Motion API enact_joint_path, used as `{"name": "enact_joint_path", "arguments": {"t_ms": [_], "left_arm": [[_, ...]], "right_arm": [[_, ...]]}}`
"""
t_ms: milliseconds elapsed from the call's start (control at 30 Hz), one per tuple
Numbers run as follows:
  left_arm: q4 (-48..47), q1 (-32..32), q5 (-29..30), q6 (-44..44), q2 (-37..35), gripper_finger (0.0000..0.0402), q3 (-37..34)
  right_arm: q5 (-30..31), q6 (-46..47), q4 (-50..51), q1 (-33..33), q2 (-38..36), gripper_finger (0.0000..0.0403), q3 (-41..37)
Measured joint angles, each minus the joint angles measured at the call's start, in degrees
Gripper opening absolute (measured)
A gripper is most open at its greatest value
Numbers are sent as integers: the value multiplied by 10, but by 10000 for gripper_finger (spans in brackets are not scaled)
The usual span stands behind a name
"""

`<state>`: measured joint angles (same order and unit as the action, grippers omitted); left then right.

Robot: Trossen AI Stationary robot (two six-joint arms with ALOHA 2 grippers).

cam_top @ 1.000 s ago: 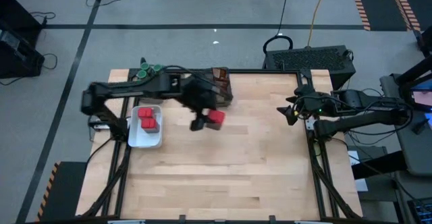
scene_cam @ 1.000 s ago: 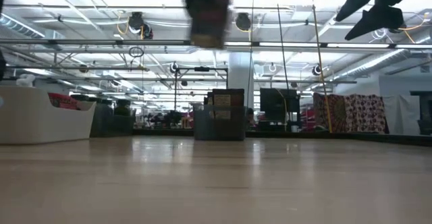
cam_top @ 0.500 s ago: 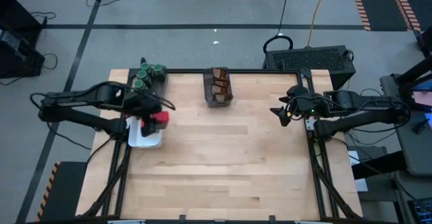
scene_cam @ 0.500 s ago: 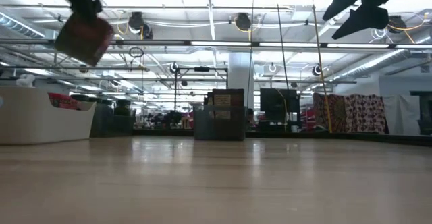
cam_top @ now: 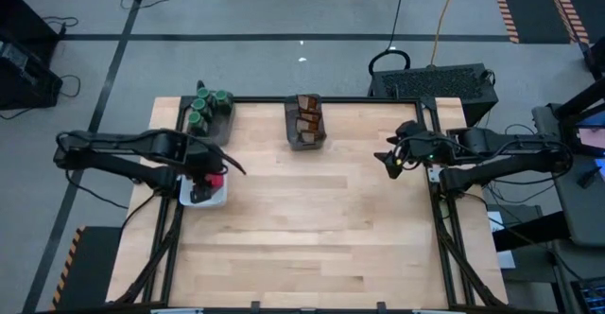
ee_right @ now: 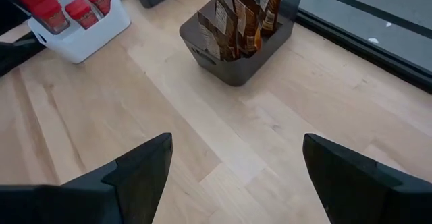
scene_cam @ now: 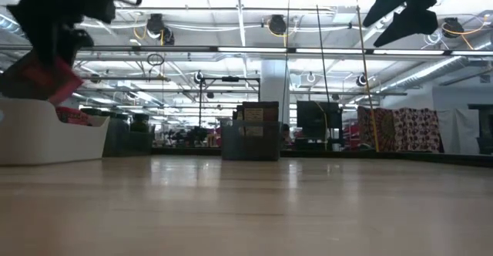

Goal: Sort spices by type
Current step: Put the red seasoning can into the white bin, then return to Home Position

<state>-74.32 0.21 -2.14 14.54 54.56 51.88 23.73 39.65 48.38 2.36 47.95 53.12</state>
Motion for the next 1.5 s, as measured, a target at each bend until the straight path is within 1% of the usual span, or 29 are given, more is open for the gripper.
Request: {"name": "enact_joint_path", "arguments": {"t_ms": [167,333,567,833,1033,1100,1500], "left_arm": [[14,0,-1,1,14,232,-40],[87,0,-1,1,15,232,-75],[91,0,-3,0,14,232,-111],[91,0,9,-34,14,232,-113],[88,0,16,-34,15,278,-113],[87,0,18,-34,15,286,-113],[72,0,18,-29,15,294,-111]], "right_arm": [[0,-5,0,0,6,315,0],[0,-14,1,0,10,315,0],[0,-16,6,0,10,315,0],[0,-21,7,0,10,315,0],[0,-25,8,0,10,315,0],[0,-26,8,0,10,315,0],[0,-27,7,0,10,315,0]]}}
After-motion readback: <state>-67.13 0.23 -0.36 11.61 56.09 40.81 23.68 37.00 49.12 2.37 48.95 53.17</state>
